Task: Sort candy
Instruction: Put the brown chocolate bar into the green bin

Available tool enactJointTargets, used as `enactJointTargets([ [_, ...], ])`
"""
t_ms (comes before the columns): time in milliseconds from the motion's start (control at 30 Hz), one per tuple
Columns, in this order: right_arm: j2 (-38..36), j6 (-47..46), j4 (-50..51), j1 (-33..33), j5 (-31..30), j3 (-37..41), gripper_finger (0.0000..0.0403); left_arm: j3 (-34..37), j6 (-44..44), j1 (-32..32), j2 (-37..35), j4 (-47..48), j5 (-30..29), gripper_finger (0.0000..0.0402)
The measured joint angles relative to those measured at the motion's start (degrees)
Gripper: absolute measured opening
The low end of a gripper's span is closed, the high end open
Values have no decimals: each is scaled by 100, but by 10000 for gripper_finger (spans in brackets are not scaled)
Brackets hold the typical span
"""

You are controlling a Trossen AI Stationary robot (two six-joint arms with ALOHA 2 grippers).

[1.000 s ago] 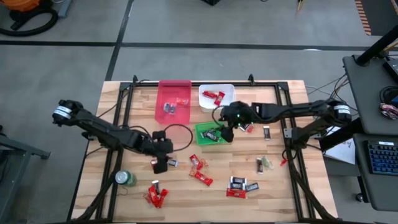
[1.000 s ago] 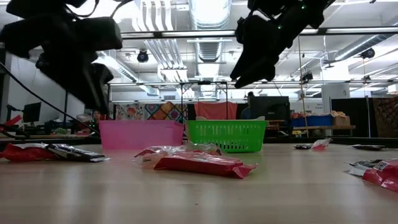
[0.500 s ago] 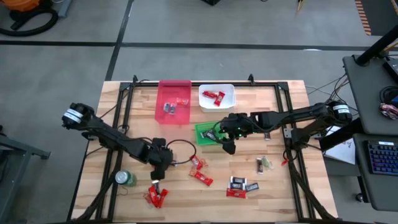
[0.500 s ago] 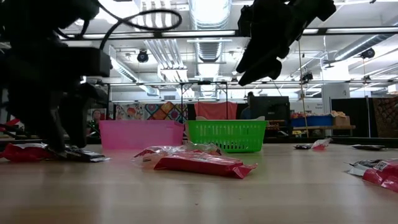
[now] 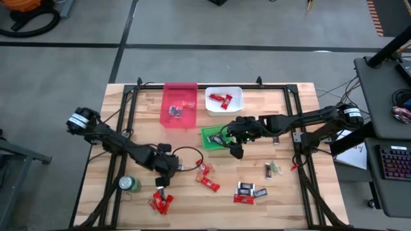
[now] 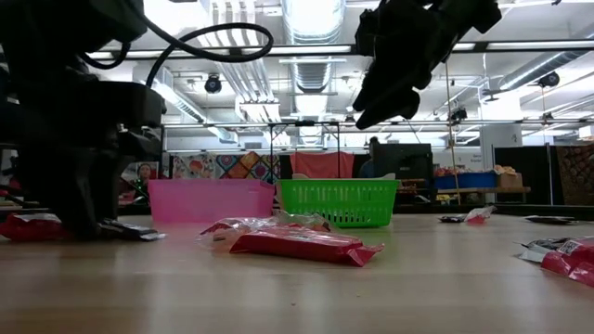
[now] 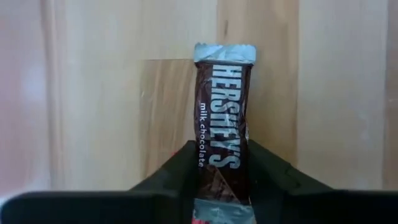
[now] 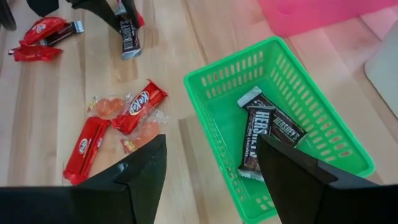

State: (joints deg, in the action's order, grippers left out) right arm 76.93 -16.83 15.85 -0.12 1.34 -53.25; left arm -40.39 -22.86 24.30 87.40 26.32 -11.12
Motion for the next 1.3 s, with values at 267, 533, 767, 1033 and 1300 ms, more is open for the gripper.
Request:
enactJointTargets([
  [267, 138, 207, -547, 0, -1, 166, 237, 5, 7, -7, -101, 25, -79, 39],
  [533, 768, 928, -1833, 41, 5, 294, 237, 7, 185, -16, -123, -148, -228, 38],
  [767, 1627, 1840, -3378, 138, 37, 285, 237, 7, 396, -58, -165, -443, -449, 39],
  [1033, 2481, 2589, -3789, 151, 67, -249, 237, 5, 1002, -156, -350, -992, -1213, 39],
  [1300, 2990, 3478, -3692, 336, 377, -880, 237, 5, 1554, -491, -447, -1646, -1145, 40],
])
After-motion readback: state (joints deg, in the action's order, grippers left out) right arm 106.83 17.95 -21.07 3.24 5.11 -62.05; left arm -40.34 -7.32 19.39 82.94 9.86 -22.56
